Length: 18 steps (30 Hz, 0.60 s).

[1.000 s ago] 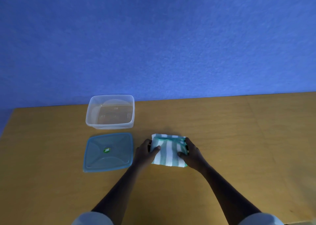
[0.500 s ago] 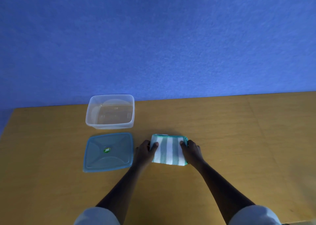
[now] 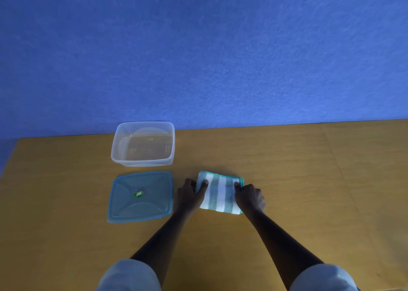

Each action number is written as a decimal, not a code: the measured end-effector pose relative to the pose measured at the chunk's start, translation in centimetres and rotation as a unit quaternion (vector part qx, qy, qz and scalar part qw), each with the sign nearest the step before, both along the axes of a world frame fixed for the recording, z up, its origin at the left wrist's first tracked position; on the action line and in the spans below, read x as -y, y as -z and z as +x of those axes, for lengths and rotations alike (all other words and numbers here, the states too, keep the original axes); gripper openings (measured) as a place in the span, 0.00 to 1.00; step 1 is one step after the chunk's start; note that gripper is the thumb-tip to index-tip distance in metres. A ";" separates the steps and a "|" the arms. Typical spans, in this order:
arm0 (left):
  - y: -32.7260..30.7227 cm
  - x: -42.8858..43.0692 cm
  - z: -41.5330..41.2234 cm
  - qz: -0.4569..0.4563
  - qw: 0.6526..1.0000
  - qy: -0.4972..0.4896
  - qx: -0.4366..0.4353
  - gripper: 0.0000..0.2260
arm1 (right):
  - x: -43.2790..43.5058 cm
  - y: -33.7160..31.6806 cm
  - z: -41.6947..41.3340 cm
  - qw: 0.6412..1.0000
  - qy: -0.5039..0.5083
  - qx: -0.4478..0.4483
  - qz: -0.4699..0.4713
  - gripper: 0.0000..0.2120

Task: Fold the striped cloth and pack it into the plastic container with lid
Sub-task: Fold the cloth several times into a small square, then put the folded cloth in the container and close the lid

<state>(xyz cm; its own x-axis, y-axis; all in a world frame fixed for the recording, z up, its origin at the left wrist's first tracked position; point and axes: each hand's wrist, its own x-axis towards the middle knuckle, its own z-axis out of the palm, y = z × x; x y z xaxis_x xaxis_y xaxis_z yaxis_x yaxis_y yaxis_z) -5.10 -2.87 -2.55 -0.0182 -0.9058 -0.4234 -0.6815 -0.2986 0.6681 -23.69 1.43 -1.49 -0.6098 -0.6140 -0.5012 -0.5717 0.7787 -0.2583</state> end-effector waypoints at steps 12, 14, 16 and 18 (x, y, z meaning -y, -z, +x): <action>-0.2 0.6 -1.5 0.056 0.996 -0.068 0.019 0.21 | 0.8 -0.2 2.0 0.992 0.127 0.018 -0.021 0.23; -0.1 0.9 -1.2 0.088 0.994 -0.062 -0.014 0.20 | 0.8 -0.1 1.6 0.989 0.134 0.035 -0.042 0.23; -0.3 1.2 -0.7 0.099 0.990 -0.079 -0.063 0.19 | 1.0 -0.5 1.2 0.985 0.136 0.056 -0.086 0.23; -0.8 1.6 -0.3 0.110 0.981 -0.106 -0.121 0.20 | 1.4 -1.2 1.1 0.978 0.134 0.087 -0.136 0.23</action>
